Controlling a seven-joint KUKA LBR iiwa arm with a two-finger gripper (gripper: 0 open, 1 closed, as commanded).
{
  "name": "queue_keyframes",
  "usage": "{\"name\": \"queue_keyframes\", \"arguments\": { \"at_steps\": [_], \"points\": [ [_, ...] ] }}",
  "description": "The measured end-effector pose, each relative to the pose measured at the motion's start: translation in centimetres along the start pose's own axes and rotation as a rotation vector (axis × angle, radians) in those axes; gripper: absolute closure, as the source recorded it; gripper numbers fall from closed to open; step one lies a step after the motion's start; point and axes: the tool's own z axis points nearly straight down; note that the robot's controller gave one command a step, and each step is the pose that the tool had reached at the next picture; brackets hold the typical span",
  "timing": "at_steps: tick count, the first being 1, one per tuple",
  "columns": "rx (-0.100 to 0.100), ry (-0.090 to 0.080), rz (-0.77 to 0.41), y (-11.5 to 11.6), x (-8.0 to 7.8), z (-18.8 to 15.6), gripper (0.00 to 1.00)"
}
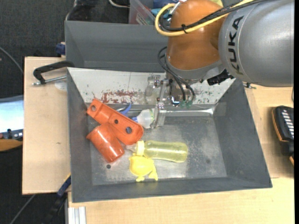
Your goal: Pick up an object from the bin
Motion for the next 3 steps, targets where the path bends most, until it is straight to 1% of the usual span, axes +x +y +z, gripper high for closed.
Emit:
{"name": "queue_keyframes", "arguments": {
  "at_steps": [1, 2, 3],
  "points": [
    [-0.001, -0.009, 0.002, -0.1, -0.2, -0.5, 0.00],
    [-0.002, -0.009, -0.016, -0.6, -0.7, 6.8, 0.00],
    [-0.001, -0.022, -0.253, -0.8, -1.9, 15.3, 0.00]
  ]
}}
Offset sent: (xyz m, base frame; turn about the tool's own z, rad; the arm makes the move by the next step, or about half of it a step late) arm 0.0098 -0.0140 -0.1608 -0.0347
